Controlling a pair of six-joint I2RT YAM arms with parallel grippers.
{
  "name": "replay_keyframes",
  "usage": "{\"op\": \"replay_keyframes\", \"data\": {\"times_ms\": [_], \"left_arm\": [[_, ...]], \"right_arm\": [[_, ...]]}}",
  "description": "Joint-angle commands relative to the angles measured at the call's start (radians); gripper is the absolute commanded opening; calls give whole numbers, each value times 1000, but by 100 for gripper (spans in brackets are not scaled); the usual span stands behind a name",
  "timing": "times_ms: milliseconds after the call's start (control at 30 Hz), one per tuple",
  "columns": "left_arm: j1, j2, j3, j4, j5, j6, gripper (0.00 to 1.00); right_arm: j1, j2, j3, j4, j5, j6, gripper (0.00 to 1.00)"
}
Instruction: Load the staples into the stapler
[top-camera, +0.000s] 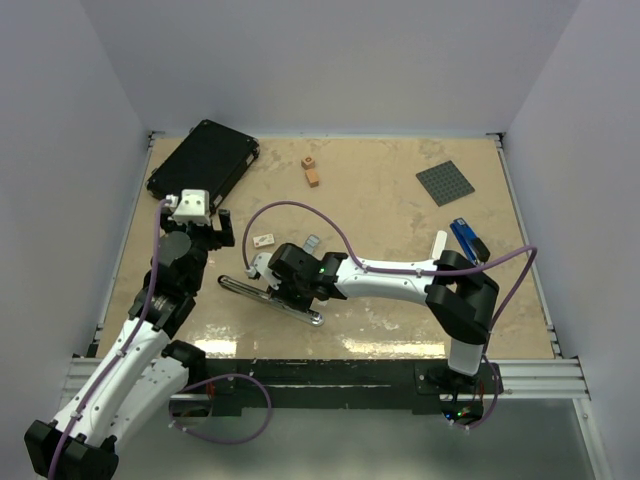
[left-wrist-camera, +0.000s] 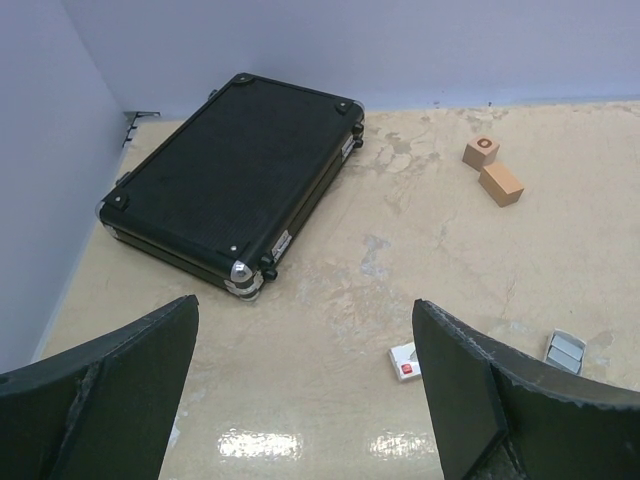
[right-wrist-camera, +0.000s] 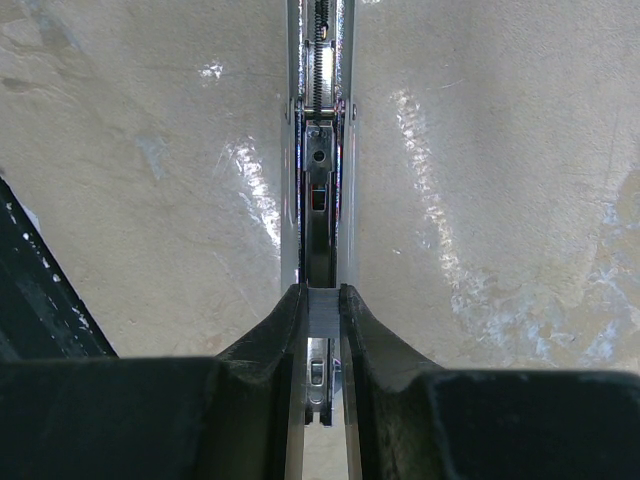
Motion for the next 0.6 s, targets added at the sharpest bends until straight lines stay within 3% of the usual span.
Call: {"op": "replay_keyframes", "data": {"times_ms": [0,567], "left_arm": [[9,4,8,44,13,14,92],[9,6,8,43,21,14,92]], "right_arm": [[9,-14,15,15,2,-20,15],[10,-4,-2,35,-16,-31,14]]}}
